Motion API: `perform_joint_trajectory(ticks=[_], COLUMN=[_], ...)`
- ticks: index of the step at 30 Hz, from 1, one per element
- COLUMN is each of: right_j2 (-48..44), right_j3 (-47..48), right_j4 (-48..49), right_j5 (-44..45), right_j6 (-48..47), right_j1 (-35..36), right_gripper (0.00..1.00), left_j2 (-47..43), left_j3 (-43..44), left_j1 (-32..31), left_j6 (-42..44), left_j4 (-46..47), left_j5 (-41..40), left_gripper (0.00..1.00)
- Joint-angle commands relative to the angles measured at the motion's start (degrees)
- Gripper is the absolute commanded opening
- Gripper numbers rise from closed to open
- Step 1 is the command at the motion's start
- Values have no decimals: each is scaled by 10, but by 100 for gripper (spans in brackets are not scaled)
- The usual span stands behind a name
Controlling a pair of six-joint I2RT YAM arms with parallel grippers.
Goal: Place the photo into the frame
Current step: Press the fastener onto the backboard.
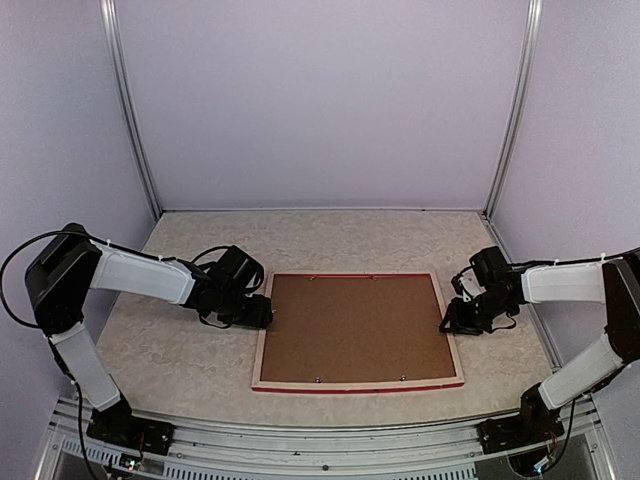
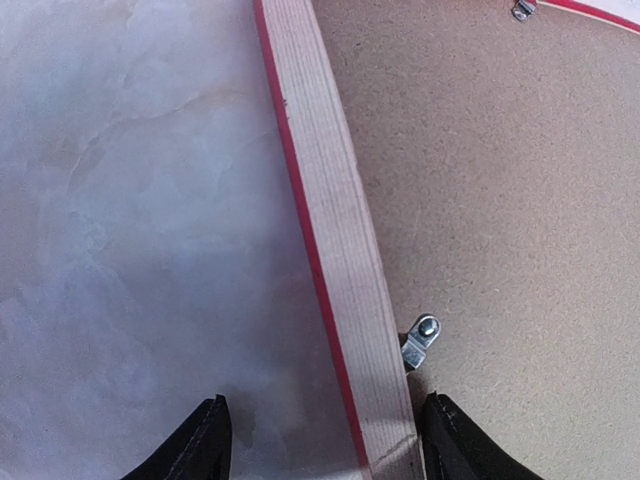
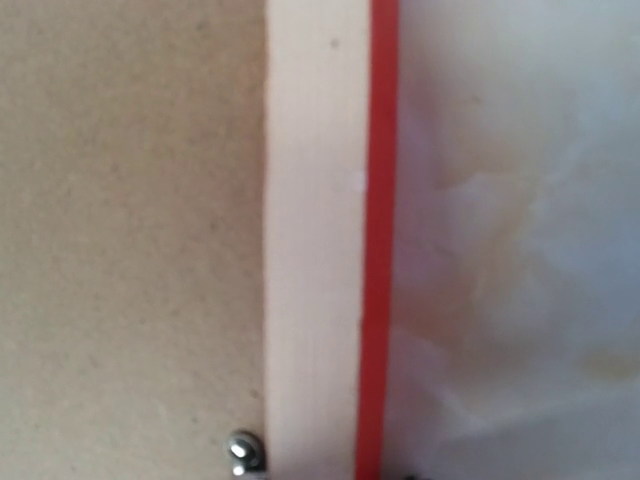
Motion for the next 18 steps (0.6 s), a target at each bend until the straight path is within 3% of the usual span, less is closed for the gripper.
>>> perform_joint_trajectory(ticks=[1, 18], right_j2=[13, 1], right_j3=[-12, -29], right_j4=[8, 41], right_j5=[22, 48], right_j6=[-5, -18], right_j1=[-7, 10], right_gripper=[35, 39], left_j2=[10, 15], left_j3=[7, 6], left_j1=[-4, -4], left_j6=[3, 4], left_j4=[-8, -7], left_j5=[-8, -9], left_gripper=[64, 64])
